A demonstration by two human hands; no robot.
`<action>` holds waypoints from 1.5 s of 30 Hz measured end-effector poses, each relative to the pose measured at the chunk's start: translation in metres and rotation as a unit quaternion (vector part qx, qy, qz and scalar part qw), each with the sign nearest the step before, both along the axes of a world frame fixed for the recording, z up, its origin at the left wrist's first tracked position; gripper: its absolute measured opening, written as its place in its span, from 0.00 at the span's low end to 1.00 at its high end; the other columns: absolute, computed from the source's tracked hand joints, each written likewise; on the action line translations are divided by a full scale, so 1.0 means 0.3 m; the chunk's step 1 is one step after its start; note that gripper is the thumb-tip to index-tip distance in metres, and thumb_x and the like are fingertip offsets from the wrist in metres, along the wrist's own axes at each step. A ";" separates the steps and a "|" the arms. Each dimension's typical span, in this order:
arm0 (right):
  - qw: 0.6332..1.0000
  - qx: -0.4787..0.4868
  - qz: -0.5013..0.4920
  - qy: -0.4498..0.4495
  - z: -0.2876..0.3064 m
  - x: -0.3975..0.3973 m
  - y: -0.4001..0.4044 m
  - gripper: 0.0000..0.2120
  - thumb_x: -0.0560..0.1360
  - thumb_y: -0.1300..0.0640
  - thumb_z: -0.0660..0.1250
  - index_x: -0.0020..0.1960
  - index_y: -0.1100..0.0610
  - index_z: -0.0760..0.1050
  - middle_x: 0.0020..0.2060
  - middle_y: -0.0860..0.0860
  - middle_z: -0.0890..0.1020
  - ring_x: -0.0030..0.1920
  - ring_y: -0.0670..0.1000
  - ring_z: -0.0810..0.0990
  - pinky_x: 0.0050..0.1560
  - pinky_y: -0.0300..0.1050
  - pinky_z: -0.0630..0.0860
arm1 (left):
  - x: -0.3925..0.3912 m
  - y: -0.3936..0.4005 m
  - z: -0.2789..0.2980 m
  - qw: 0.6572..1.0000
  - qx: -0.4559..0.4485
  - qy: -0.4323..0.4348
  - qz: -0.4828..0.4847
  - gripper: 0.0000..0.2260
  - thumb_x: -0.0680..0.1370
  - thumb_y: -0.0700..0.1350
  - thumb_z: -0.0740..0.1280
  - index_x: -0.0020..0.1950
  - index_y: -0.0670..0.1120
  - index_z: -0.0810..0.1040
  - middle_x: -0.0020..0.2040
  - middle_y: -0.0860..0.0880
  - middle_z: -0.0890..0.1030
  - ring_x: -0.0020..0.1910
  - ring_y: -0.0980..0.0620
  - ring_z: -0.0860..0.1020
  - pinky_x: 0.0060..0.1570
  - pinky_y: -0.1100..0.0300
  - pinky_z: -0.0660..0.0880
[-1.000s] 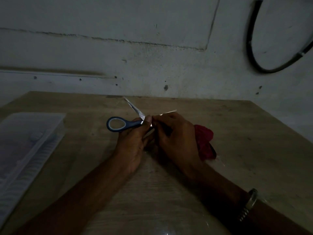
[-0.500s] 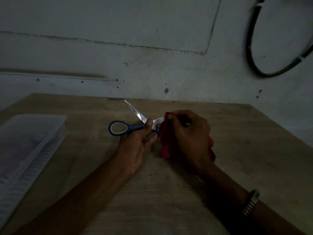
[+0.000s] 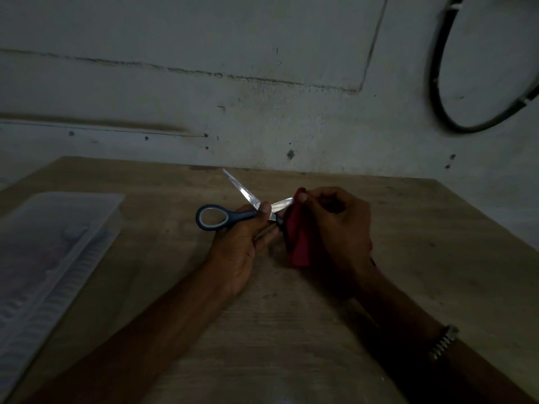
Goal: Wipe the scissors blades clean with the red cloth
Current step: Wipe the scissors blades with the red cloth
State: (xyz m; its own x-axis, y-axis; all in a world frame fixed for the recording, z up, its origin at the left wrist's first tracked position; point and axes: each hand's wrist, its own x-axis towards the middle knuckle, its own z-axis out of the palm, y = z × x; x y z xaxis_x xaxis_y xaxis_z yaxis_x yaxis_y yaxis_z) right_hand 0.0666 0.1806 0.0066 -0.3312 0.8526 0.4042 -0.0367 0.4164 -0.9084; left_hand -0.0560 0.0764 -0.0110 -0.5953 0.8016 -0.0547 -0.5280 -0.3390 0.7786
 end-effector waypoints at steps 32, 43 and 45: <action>0.994 0.086 0.045 -0.047 -0.010 -0.020 0.003 0.01 0.75 0.54 0.78 0.46 0.50 0.89 0.40 0.44 0.89 0.43 0.44 0.88 0.51 0.54 0.84 | -0.012 -0.003 -0.010 0.999 -0.022 0.026 0.029 0.10 0.79 0.39 0.69 0.59 0.39 0.81 0.54 0.45 0.87 0.53 0.51 0.86 0.50 0.60 0.83; 0.999 0.024 -0.012 0.037 0.033 0.049 0.050 0.04 0.77 0.56 0.77 0.51 0.54 0.88 0.45 0.46 0.89 0.49 0.45 0.88 0.52 0.42 0.83 | -0.016 0.003 0.000 0.998 -0.021 -0.005 0.057 0.09 0.78 0.40 0.71 0.58 0.41 0.82 0.52 0.47 0.87 0.49 0.55 0.86 0.45 0.63 0.83; 0.996 0.087 0.015 -0.028 0.013 0.014 0.006 0.04 0.78 0.57 0.75 0.52 0.51 0.88 0.46 0.42 0.88 0.50 0.40 0.86 0.54 0.37 0.80 | -0.010 0.005 -0.006 0.998 -0.016 0.010 0.059 0.07 0.79 0.41 0.71 0.55 0.42 0.83 0.52 0.48 0.88 0.51 0.53 0.86 0.46 0.62 0.82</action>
State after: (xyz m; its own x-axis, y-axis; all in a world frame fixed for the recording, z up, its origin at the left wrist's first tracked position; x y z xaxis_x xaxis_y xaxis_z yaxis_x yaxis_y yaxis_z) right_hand 0.0708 0.1825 0.0104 -0.3822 0.7608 0.5245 -0.0031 0.5665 -0.8241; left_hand -0.0591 0.0778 -0.0129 -0.6867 0.7239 -0.0662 -0.4696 -0.3723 0.8005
